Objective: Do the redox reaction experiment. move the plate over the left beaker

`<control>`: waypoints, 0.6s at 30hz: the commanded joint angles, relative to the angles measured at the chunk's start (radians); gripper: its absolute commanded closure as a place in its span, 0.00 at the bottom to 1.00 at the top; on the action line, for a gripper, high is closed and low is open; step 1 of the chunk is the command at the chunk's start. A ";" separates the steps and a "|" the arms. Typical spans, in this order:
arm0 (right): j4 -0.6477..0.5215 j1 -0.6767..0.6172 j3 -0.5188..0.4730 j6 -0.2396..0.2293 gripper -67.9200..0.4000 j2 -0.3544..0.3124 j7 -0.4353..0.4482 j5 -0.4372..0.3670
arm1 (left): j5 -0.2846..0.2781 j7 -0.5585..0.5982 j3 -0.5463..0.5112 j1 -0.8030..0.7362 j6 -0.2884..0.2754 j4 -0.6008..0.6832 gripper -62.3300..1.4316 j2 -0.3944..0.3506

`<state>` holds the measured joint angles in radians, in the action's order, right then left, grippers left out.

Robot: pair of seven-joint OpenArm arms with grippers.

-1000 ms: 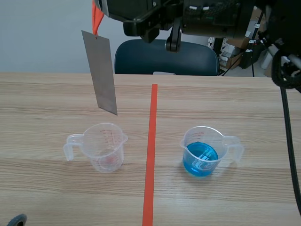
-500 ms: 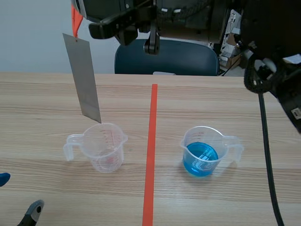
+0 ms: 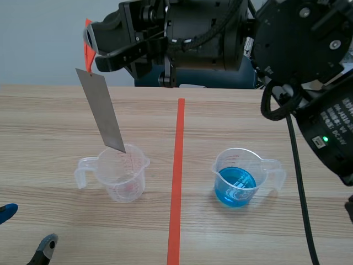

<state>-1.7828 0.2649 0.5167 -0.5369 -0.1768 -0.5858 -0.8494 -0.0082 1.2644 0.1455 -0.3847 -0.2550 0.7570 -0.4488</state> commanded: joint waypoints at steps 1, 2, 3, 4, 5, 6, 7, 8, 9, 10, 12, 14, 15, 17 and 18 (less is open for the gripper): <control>-0.009 0.012 0.002 0.025 0.99 0.006 0.011 -0.021 | -0.008 0.018 -0.003 0.003 -0.001 0.016 0.11 0.005; -0.009 0.012 0.004 0.037 0.99 0.006 0.011 -0.025 | -0.007 0.018 -0.003 0.003 -0.002 0.016 0.11 0.005; -0.009 0.012 0.005 0.046 0.99 0.006 0.011 -0.033 | -0.007 0.018 -0.003 0.003 -0.002 0.016 0.11 0.006; -0.009 0.012 0.006 0.051 0.99 0.005 0.010 -0.042 | -0.008 0.018 -0.003 0.003 -0.001 0.016 0.11 0.007; -0.009 0.012 0.006 0.051 0.99 0.005 0.010 -0.045 | -0.007 0.018 -0.003 0.003 -0.001 0.016 0.11 0.008; -0.009 0.012 0.006 0.051 0.99 0.006 0.010 -0.045 | -0.007 0.018 -0.003 0.003 -0.001 0.016 0.11 0.009; -0.009 0.012 0.006 0.051 0.99 0.006 0.010 -0.049 | -0.008 0.018 -0.003 0.003 -0.001 0.016 0.11 0.011; -0.009 0.012 0.005 0.051 0.99 0.006 0.010 -0.049 | -0.007 0.017 -0.003 0.003 -0.001 0.016 0.11 0.011; -0.009 0.012 0.005 0.051 0.99 0.006 0.010 -0.049 | -0.007 0.017 -0.003 0.003 -0.001 0.016 0.11 0.011; -0.009 0.012 0.005 0.051 0.99 0.006 0.010 -0.049 | -0.007 0.017 -0.003 0.003 -0.001 0.016 0.11 0.011; -0.009 0.012 0.005 0.051 0.99 0.006 0.008 -0.050 | -0.007 0.017 -0.003 0.003 -0.001 0.016 0.11 0.011; -0.009 0.012 0.005 0.051 0.99 0.005 0.007 -0.052 | -0.007 0.017 -0.003 0.003 -0.001 0.016 0.11 0.011; -0.009 0.012 0.005 0.051 0.99 0.005 0.007 -0.052 | -0.007 0.017 -0.003 0.003 -0.001 0.016 0.11 0.011; -0.009 0.012 0.005 0.051 0.99 0.005 0.006 -0.052 | -0.007 0.016 -0.003 0.003 -0.001 0.016 0.11 0.011; -0.009 0.012 0.005 0.051 0.99 0.005 0.006 -0.052 | -0.007 0.016 -0.003 0.003 -0.001 0.016 0.11 0.011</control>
<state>-1.7828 0.2653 0.5259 -0.4858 -0.1772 -0.5896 -0.8833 -0.0086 1.2644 0.1455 -0.3847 -0.2550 0.7570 -0.4358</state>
